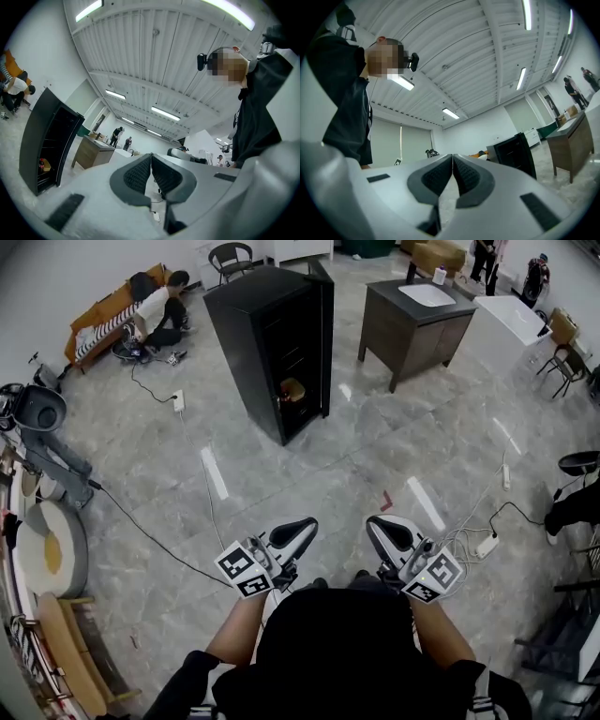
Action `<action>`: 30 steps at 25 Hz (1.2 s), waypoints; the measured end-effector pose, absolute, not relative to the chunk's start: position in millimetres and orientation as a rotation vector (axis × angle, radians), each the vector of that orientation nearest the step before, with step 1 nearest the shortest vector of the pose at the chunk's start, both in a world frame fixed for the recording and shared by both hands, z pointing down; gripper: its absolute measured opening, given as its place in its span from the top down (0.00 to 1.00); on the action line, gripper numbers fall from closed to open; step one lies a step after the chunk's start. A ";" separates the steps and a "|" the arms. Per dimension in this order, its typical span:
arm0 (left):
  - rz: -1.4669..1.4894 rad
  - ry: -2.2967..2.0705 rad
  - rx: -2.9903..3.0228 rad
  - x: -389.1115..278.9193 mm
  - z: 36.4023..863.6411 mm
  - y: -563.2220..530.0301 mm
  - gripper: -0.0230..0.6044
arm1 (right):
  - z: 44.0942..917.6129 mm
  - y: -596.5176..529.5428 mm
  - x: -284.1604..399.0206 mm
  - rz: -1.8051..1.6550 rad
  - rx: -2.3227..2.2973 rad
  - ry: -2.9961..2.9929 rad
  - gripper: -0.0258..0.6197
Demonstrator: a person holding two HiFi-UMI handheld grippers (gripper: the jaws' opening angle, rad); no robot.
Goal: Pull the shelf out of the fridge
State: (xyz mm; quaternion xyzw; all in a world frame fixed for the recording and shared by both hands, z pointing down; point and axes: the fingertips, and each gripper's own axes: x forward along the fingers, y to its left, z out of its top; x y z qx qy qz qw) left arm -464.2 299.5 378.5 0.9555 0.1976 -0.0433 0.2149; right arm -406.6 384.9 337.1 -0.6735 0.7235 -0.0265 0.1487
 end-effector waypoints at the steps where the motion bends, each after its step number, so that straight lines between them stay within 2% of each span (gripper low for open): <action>1: -0.119 0.550 2.642 -463.3 380.3 300.8 0.92 | 337.6 385.7 -407.0 -0.082 -1.937 2.083 0.92; 16: -0.082 0.486 2.601 -437.5 394.8 297.5 0.92 | 354.3 378.4 -375.8 -0.187 -1.913 2.107 0.92; 30: -0.107 0.328 2.683 -329.6 365.1 249.7 0.92 | 336.8 330.6 -248.6 -0.145 -1.735 2.196 0.92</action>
